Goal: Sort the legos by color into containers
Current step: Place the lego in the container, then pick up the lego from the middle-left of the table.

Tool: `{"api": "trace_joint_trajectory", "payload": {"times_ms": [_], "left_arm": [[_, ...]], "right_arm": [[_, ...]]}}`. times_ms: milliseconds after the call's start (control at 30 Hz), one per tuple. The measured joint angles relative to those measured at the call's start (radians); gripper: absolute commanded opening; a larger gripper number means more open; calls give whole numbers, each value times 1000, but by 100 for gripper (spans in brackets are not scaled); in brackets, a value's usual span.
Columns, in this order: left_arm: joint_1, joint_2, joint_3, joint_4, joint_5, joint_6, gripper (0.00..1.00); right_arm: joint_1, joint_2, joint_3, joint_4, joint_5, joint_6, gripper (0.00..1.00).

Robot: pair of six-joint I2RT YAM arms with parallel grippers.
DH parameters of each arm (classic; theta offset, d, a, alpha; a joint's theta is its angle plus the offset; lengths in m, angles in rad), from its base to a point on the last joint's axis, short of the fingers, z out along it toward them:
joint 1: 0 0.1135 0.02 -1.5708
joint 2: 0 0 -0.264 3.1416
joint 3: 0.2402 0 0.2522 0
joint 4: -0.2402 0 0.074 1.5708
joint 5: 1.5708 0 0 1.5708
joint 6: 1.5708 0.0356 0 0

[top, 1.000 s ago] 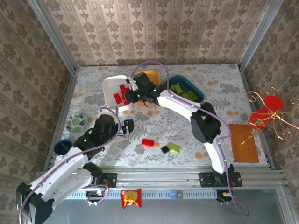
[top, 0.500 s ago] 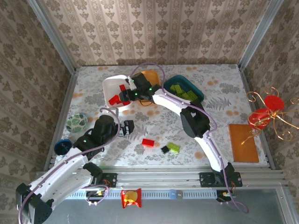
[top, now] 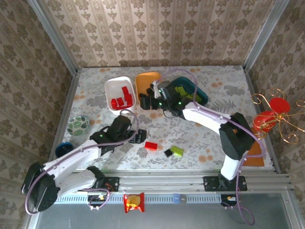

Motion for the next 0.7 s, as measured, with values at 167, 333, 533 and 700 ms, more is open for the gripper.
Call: {"api": "trace_joint_trajectory", "payload": {"times_ms": [167, 333, 533, 700], "left_arm": [[-132, 205, 99, -6, -3, 38, 100], [-221, 374, 155, -14, -27, 56, 93], [-262, 487, 204, -50, -103, 58, 86], [-269, 499, 220, -64, -118, 54, 77]], "right_arm": [[-8, -126, -204, -5, 41, 0, 71], [-21, -238, -330, -8, 72, 0, 72], [-37, -335, -364, -7, 83, 0, 72], [-45, -378, -374, -2, 87, 0, 72]]}}
